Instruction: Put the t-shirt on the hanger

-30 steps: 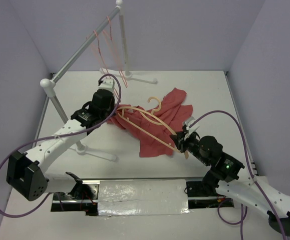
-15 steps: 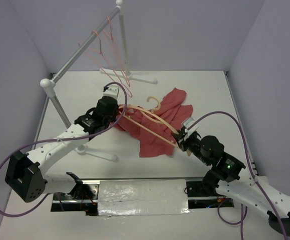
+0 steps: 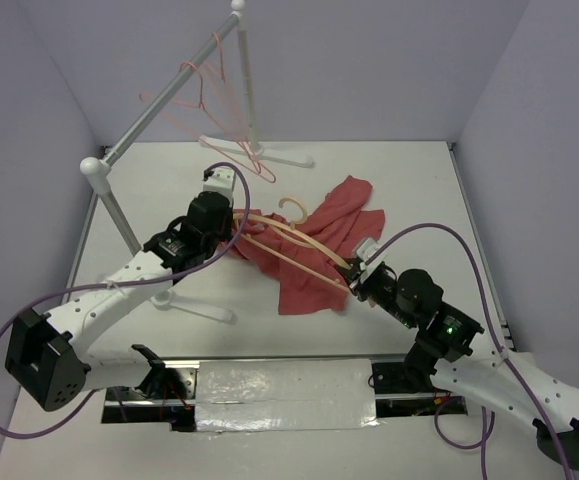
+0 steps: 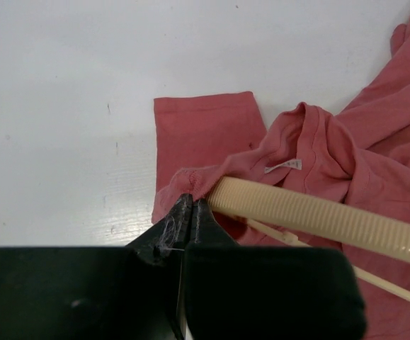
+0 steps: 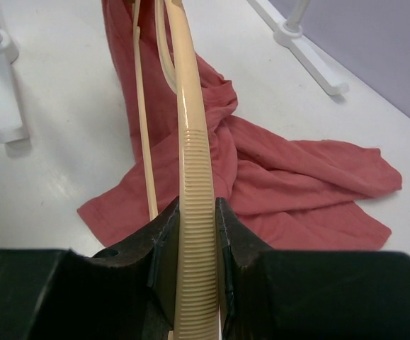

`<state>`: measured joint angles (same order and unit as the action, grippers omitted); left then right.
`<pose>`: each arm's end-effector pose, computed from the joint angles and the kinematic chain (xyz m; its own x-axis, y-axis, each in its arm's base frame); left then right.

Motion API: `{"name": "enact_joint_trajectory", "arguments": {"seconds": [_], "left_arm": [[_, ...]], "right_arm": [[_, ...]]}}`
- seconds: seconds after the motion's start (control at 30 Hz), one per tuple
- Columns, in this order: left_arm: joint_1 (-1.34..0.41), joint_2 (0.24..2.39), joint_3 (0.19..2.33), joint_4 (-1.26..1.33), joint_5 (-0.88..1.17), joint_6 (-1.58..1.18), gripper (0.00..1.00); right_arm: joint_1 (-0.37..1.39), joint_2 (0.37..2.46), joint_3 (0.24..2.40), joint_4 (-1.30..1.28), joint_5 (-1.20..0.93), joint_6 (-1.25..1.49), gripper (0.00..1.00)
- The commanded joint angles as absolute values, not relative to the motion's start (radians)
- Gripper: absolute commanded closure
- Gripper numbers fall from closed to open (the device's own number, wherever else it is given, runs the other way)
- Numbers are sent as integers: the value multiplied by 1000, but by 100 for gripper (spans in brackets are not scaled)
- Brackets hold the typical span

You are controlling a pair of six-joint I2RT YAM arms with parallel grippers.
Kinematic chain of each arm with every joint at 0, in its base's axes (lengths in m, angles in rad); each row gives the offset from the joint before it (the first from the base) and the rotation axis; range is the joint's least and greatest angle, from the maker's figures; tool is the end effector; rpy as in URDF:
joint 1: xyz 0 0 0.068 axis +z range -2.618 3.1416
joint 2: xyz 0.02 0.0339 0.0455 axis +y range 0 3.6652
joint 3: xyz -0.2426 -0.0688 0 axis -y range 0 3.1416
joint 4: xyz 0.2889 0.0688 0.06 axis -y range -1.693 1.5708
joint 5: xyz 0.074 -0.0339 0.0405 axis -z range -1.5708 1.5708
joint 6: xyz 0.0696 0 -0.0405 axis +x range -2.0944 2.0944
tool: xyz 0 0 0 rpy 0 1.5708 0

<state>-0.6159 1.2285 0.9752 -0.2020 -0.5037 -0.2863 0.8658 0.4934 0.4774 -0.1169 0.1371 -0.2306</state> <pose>0.3088 -0.1774 0.2684 -0.3873 -0.0289 -0.9215 0.0445 0.9978 -0.0500 0.1614 0.1750 0.2648 0.0688 -0.2686 -0.9608 -0.6687 0.7023 -0.2442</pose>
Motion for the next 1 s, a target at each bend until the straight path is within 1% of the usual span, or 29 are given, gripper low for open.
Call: {"name": "enact_joint_trajectory", "arguments": {"seconds": [0.0,0.23,0.33,0.43,0.53,0.67,0.8,0.9,0.97], "left_arm": [[-621,1198,1025,-167,-526,-282,100],[-679,1183,1094,-181,-525,-276,100],[-704,1173,1103,-186,-567,-272,100],[-704,1177,1124,-219,-624,-278,100],[-707,1160,1109,-195,-579,-272,100],[-738,1144,1081,-146,-499,-258,100],[-759,1131,1089,-121,-454,-227,100],[-761,1124,1124,-136,-450,-210,100],[-761,1123,1150,-149,-433,-204,100]], "right_arm": [[871,480,477,-63,72,-218,100],[871,508,488,-66,43,-192,100],[874,525,489,-81,18,-166,100],[873,528,492,-101,54,-126,100],[873,525,465,-39,51,-130,100],[871,567,414,161,81,-140,100],[871,641,414,178,-108,-178,100],[871,635,413,166,-135,-179,100],[871,614,390,205,-143,-183,100]]}}
